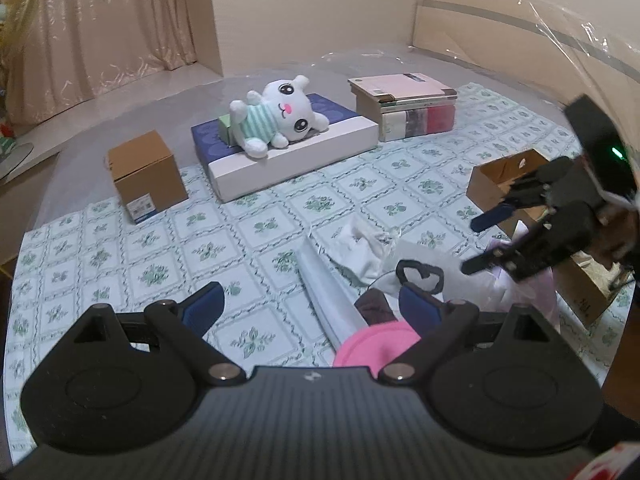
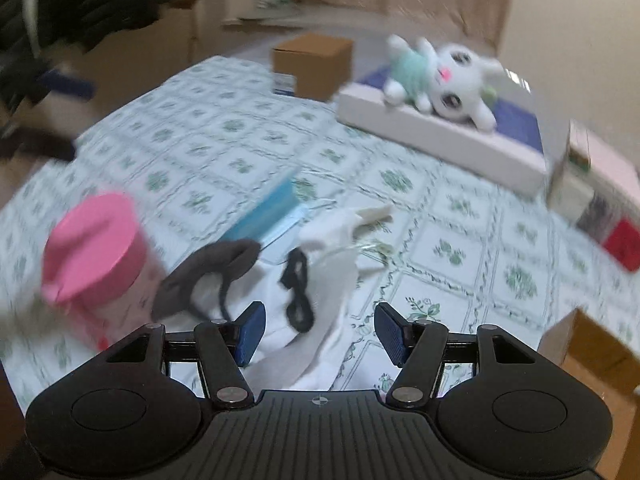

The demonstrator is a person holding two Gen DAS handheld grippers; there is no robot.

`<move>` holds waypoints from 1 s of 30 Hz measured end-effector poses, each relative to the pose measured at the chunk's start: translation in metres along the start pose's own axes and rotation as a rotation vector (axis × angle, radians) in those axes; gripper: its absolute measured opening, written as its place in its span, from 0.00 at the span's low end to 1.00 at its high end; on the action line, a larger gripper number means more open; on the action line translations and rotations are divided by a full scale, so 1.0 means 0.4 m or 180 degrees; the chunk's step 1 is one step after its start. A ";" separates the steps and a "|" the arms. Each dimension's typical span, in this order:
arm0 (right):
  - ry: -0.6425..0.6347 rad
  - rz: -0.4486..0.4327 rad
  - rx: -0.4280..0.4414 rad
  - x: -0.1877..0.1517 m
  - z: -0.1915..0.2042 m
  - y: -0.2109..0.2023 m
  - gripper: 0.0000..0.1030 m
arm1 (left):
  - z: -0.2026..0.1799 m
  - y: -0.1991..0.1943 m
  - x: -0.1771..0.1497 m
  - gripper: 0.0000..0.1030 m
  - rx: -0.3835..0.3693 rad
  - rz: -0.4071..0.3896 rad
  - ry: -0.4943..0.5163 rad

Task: Organize soft objects
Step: 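Move both grippers to the white bag with black strap and grasp it, then lift the white bag with the left gripper while the right lifts the clear plastic bag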

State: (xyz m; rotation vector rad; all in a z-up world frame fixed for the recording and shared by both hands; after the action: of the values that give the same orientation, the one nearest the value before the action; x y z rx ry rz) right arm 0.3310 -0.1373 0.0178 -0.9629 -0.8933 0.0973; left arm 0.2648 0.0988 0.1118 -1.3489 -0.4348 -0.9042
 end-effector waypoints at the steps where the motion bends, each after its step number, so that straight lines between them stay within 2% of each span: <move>1: 0.0115 0.0025 0.0037 0.012 -0.018 0.006 0.44 | -0.003 0.006 0.007 0.90 -0.0003 0.0005 0.0027; 2: 0.0236 0.0040 0.0077 0.020 -0.035 0.009 0.37 | -0.004 0.012 0.013 0.90 -0.0006 0.0011 0.0050; 3: 0.0357 0.0039 0.0110 0.030 -0.054 0.014 0.34 | -0.005 0.019 0.018 0.90 -0.0008 0.0018 0.0064; 8: 0.0793 0.0140 0.0279 0.050 -0.122 0.045 0.25 | -0.014 0.062 0.036 0.90 -0.0080 0.0110 0.0112; 16: 0.0933 0.0362 0.0455 0.026 -0.129 0.100 0.14 | -0.050 0.141 0.059 0.90 -0.0297 0.0325 0.0231; 18: 0.0949 0.0363 0.0479 0.021 -0.130 0.103 0.01 | -0.065 0.159 0.064 0.90 -0.0362 0.0384 0.0288; 23: 0.1002 0.0156 0.0507 0.026 -0.139 0.055 0.01 | -0.112 0.204 0.079 0.89 -0.0478 0.0545 0.0424; 30: 0.0926 -0.0144 0.0406 0.045 -0.154 -0.062 0.01 | -0.220 0.277 0.098 0.84 -0.0727 0.0854 0.0960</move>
State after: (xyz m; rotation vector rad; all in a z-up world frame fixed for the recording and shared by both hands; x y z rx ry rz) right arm 0.3784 -0.1853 0.0316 -0.8129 -0.6323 -0.0243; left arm 0.3536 -0.0008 0.0509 -1.4078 0.0834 -0.9320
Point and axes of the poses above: each gripper's, at about its wrist camera, not at the fingertips, and y roughly the way its jaws point, z to its left, x to its top, the point moved 2 cm from there along y, roughly the way its jaws point, and after that the axes turned 13 degrees about x, right-handed, at the moved point
